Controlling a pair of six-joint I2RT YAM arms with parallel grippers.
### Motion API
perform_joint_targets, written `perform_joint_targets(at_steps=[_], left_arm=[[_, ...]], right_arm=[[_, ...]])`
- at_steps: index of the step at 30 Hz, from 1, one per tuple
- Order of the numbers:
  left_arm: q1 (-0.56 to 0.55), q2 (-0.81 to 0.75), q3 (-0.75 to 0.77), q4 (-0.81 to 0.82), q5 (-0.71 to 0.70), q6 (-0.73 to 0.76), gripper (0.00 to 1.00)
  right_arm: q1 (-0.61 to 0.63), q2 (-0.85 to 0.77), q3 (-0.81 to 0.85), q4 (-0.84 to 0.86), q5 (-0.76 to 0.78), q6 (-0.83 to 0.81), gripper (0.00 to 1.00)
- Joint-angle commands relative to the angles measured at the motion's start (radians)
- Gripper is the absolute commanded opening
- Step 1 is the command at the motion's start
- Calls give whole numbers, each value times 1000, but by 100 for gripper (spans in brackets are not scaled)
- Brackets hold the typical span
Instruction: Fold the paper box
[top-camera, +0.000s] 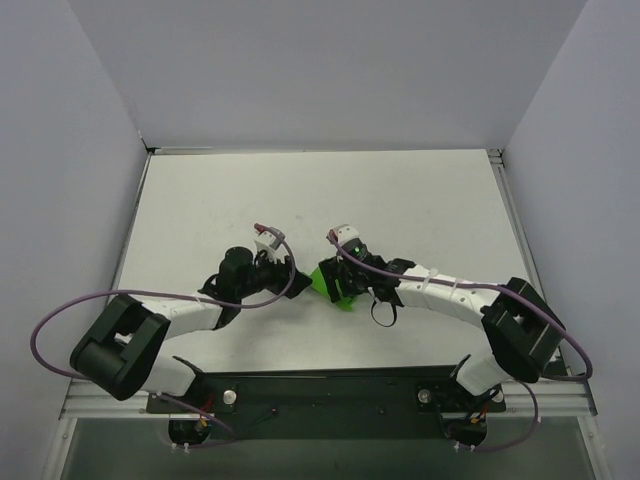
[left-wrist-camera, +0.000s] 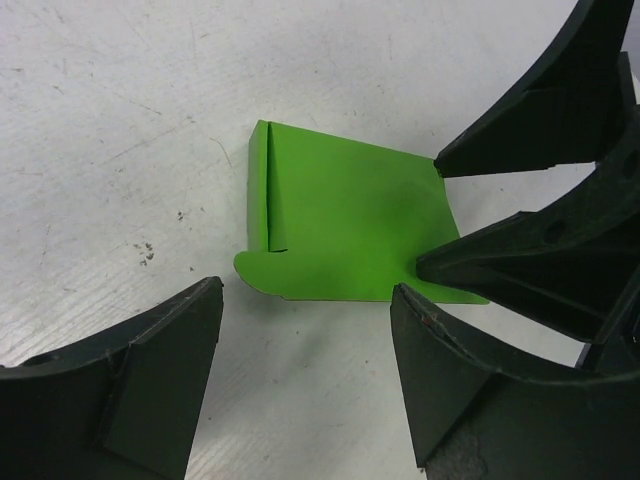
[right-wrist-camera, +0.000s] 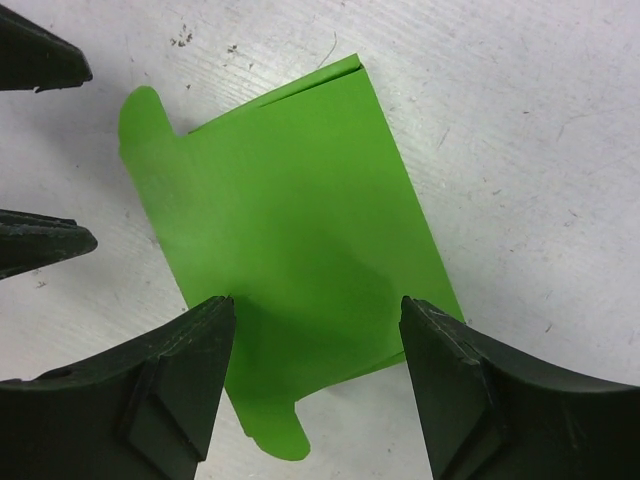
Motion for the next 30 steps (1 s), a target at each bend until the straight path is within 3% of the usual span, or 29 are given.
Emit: perform_joint_targets(at_steps=[1,11,24,26,30], left_arm=[[15,36,53,73,51,9,77],[21,175,100,117,103,20,77],[22,415,215,180,192,23,78],[22,433,230,182,199,29,72],[21,442,217,189,204,26,44]], right_arm=[[-1,27,47,-38,-37,-74,68],[-1,133,61,-86,38,-106,72],[-3,177,54,-73,-1,-89,73],[-3,177,51,-70,-4,-84,73],[-9,174,48,-64,-14,-68,72]])
